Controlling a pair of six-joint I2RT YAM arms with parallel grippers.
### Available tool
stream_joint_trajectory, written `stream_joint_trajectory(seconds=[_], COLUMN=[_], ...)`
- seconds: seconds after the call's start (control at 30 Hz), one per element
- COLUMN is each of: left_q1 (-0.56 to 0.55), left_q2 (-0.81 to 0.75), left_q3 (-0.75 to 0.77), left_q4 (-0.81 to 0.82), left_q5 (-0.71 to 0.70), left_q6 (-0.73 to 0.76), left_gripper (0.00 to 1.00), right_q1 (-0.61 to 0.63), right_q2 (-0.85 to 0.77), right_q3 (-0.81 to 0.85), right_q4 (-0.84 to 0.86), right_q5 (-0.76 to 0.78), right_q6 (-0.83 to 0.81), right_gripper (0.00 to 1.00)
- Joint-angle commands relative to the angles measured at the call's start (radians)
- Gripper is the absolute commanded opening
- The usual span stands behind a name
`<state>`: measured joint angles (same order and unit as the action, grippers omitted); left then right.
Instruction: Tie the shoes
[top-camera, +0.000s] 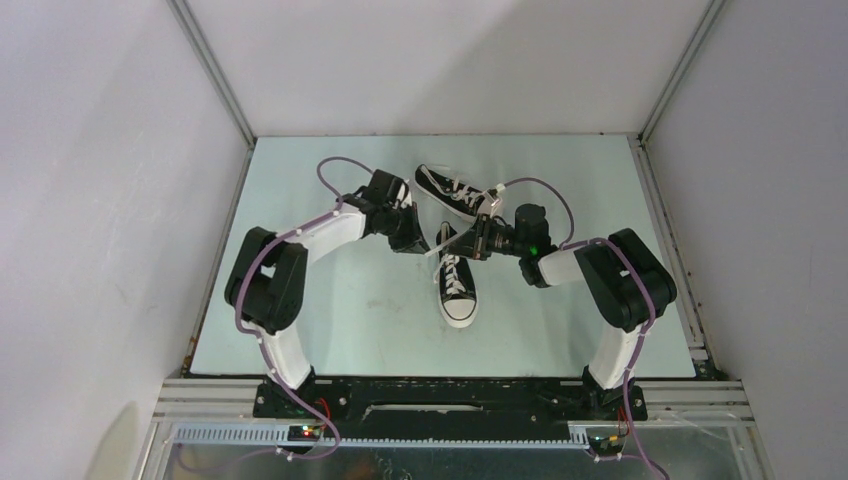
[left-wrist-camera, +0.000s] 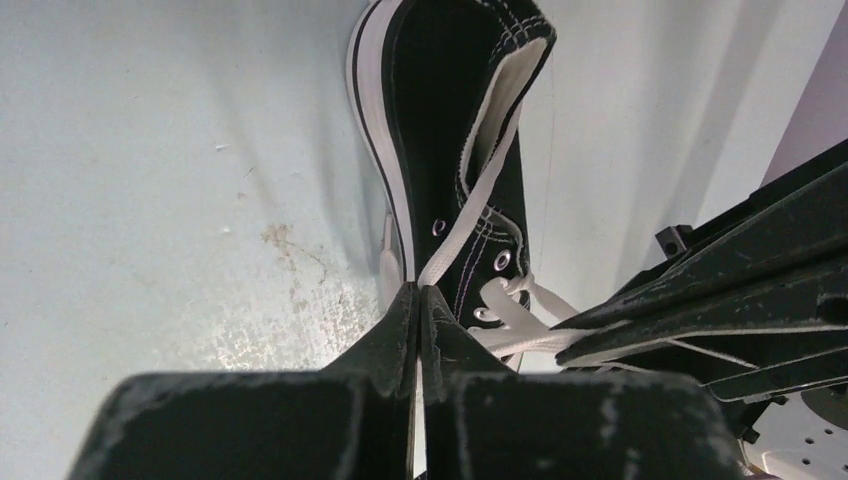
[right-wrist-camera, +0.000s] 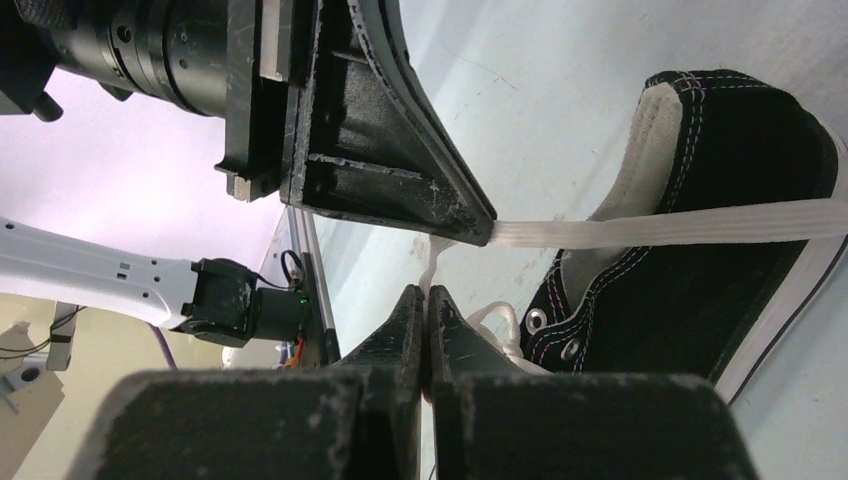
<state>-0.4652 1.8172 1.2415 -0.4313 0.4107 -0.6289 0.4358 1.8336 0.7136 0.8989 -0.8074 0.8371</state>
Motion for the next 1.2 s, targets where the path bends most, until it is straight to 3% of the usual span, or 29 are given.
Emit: stream_joint_trajectory(seconds=[0.0,0.4,0.83,0.93,1.0,1.17], left_q1=[-0.006,-0.072,-0.076,-0.076,-0.077,-0.092], left_q2=[-0.077,-0.144,-0.248,-0.240,-0.235,-0.269], left_q3=[-0.043,-0.065,-0.185,-0.185,-0.183,-0.232], left_q4=[0.064,0.069,0.192,0.202,0.205,0.255], left_q5=[-0.022,-0.090,-0.172,-0.157,-0.150,-0.185], left_q6=[-0.014,-0.030,-0.045,-0.045,-0.045,-0.052], left_gripper=[0.00,0.00,0.17,0.11,0.01,0.00], right_q1=[-0.006,-0.010,-0.004,-0.004,-0.005,-0.005], right_q2=[-0.039,-0.028,-0.025,-0.027,-0.027,-0.028], right_q3=[0.021,0.021,0.021,0.021,0.021,0.021], right_q4=[0.038,0.051,0.060,0.060,0.060,0.056], right_q5=[-0.002,-0.005,-0.007,-0.009,-0.010,-0.005], right_q6=[0.001,0.014,0.019,0.019,0.019,0.020], right_gripper=[0.00,0.00,0.00,0.00,0.00,0.00])
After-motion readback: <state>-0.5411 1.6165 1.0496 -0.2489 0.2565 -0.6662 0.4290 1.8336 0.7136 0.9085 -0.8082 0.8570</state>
